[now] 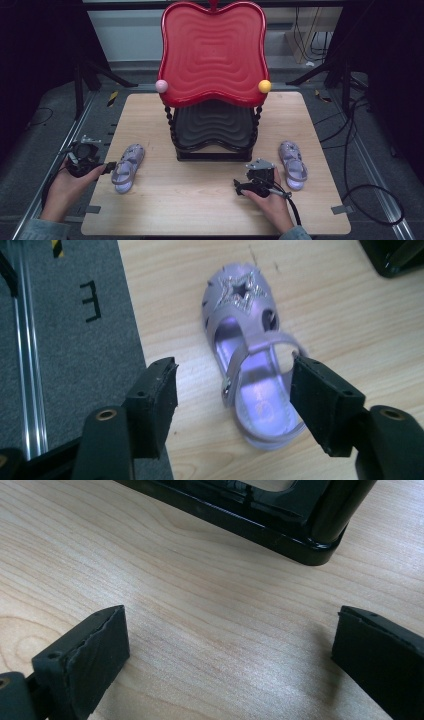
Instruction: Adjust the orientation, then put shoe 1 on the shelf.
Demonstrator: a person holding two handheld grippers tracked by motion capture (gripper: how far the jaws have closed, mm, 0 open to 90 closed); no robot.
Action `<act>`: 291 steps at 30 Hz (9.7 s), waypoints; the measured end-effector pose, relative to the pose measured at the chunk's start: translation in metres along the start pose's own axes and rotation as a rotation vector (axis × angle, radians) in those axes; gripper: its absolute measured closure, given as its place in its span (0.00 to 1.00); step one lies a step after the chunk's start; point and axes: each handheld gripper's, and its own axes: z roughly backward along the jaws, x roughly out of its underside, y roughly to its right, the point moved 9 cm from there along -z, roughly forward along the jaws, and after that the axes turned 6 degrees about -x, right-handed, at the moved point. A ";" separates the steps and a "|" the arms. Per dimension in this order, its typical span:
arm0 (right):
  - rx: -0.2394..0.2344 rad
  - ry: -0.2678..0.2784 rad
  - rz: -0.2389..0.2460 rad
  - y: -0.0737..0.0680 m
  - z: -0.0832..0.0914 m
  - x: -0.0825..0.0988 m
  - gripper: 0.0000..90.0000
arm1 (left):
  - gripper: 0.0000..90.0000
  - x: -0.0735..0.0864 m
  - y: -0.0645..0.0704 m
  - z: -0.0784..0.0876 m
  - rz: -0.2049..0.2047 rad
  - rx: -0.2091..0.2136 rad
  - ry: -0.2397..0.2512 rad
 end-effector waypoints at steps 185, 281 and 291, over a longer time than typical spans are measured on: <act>-0.010 0.001 0.014 0.000 0.002 0.002 0.03 | 0.96 -0.055 0.231 0.035 -0.328 0.662 0.154; -0.012 0.003 0.018 0.000 0.002 0.001 0.03 | 0.95 -0.200 0.250 -0.027 0.166 0.245 0.671; -0.013 0.003 0.019 0.000 0.002 0.001 0.03 | 0.94 -0.203 0.256 -0.032 0.184 0.254 0.661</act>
